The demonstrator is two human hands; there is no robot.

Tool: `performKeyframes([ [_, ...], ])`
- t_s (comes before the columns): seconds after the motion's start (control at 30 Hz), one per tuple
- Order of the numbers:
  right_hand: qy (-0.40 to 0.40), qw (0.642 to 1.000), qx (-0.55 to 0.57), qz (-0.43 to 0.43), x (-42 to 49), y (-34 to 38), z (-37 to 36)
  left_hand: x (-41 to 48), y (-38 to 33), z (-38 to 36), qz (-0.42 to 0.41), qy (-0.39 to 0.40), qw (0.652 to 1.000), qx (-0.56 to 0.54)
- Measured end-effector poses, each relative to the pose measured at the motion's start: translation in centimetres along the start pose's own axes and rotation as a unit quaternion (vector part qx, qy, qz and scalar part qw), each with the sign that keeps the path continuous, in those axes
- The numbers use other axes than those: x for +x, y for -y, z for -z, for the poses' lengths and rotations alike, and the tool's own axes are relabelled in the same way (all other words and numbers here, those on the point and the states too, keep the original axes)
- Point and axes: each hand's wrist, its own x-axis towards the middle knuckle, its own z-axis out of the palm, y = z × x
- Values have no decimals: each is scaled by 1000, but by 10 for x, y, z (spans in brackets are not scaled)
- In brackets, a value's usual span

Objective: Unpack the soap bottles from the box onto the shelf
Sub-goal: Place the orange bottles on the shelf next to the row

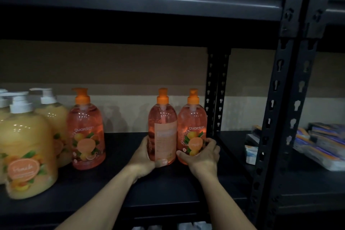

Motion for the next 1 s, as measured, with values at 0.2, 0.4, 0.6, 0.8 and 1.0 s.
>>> performKeyframes([
  [0.2,59,997,44,13,3,-12,4,-1,-3,3,11,10,1000,-1],
  [0.4,77,994,72,13,6,-20,6,16,-7,32,45,130,984,-111],
  [0.6,76,995,58,14,12,-23,-2,20,-10,33,38,156,984,-83],
  [0.8,75,995,64,18,12,-26,-5,4,-10,-2,51,-34,998,-31],
  [1.0,76,994,70,23,11,-25,-3,-14,-37,-42,118,-198,970,82],
])
